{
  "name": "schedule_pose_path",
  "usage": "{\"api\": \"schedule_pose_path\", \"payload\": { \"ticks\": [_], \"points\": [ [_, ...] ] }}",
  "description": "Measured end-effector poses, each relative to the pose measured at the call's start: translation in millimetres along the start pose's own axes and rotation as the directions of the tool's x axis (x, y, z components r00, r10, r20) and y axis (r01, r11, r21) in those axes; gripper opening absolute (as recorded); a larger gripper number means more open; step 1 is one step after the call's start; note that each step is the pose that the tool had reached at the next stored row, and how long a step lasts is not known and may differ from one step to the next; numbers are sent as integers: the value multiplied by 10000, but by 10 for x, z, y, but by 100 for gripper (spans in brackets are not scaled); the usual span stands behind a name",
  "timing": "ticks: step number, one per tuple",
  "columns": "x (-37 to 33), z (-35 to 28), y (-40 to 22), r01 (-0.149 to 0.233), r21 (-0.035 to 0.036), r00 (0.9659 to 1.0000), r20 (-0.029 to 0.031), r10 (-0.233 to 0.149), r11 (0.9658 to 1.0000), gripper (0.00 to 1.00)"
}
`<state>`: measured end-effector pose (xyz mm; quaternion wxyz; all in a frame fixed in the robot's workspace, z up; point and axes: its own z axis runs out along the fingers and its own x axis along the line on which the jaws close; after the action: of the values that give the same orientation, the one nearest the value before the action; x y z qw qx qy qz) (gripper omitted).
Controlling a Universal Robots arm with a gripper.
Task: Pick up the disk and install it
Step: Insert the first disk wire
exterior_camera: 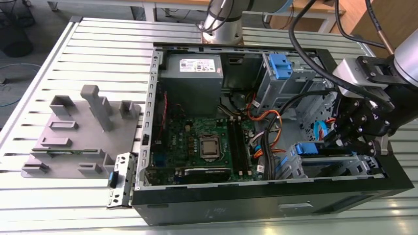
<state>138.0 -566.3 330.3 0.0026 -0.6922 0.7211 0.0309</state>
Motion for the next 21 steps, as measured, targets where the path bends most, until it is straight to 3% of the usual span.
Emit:
{"api": "schedule_pose_path", "payload": {
  "ticks": [6, 8, 12, 21],
  "points": [
    [0, 6, 0, 0, 0, 10000, 7, 0, 10000, 17],
    [0, 6, 0, 0, 0, 10000, 4, 0, 10000, 29],
    [0, 0, 0, 0, 0, 10000, 1, 0, 10000, 29],
    [-9, -180, 8, -1, 0, 10000, 3, 1, 10000, 29]
  ]
}}
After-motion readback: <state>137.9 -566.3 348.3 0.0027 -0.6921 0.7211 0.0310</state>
